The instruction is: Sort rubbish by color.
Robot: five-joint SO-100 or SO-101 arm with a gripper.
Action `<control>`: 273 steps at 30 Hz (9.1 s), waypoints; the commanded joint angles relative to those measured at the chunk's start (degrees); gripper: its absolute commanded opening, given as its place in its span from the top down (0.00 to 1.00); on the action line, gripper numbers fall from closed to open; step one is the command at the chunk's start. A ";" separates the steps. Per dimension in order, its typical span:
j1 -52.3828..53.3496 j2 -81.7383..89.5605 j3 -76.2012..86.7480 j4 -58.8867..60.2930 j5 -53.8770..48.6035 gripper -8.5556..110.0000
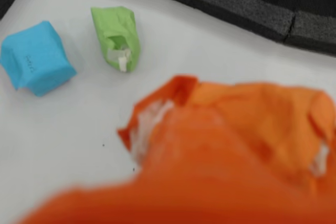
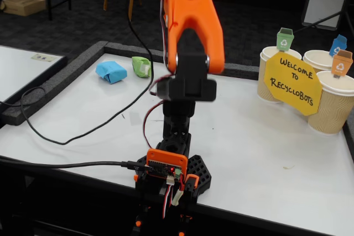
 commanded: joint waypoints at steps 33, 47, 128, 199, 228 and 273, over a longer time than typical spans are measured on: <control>19.95 16.79 7.38 -6.68 -7.03 0.93; 34.54 18.98 11.34 -9.32 -12.13 0.93; 38.50 35.86 34.80 -18.54 -11.25 0.93; 63.28 -13.62 8.00 -45.44 -11.69 0.93; 67.50 -42.28 -16.00 -47.29 -11.78 0.90; 67.32 -43.77 -14.41 -46.41 -11.78 0.82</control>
